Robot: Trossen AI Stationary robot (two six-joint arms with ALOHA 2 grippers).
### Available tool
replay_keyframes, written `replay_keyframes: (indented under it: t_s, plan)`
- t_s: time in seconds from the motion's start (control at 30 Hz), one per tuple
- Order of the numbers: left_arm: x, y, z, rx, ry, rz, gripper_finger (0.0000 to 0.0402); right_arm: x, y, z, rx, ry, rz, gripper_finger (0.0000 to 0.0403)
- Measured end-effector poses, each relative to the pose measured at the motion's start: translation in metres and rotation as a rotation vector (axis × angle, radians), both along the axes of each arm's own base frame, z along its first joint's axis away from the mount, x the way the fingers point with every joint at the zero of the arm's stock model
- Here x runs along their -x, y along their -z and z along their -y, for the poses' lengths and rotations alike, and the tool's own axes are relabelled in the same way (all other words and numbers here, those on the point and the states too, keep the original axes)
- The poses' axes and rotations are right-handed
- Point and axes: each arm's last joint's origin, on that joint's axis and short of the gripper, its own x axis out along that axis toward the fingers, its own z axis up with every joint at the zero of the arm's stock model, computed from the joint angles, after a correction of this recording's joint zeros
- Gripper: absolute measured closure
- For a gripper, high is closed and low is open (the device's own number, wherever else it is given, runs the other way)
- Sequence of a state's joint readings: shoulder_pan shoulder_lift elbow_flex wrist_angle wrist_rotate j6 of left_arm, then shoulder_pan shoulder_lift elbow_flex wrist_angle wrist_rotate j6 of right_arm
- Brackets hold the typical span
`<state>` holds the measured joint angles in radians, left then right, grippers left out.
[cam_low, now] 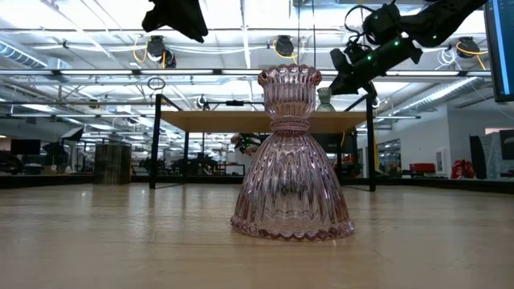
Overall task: Pick & Place candle stick holders
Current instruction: Put the pink candle holder on the shelf
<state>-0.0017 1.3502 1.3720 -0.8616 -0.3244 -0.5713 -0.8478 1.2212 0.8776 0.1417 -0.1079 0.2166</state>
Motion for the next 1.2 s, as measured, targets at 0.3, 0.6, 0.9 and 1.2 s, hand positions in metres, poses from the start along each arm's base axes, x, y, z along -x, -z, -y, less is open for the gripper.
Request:
replay_keyframes:
  t_s: [0.3, 0.6, 0.9, 1.2]
  plan:
    - [0.000, 0.000, 0.000, 0.003, 0.002, 0.000, 0.0321, 0.017, -0.021, -0.019, 0.031, 0.003, 0.021, 0.0403]
    - [0.000, 0.000, 0.002, -0.001, 0.021, -0.005, 0.0321, 0.035, -0.035, -0.063, -0.027, -0.069, -0.017, 0.0403]
    - [0.000, 0.000, 0.011, -0.010, 0.067, -0.010, 0.0321, 0.039, -0.035, -0.110, -0.140, -0.235, -0.054, 0.0403]
    - [0.000, 0.000, 0.026, -0.040, 0.157, -0.022, 0.0321, 0.024, -0.034, -0.152, -0.243, -0.552, -0.041, 0.0403]
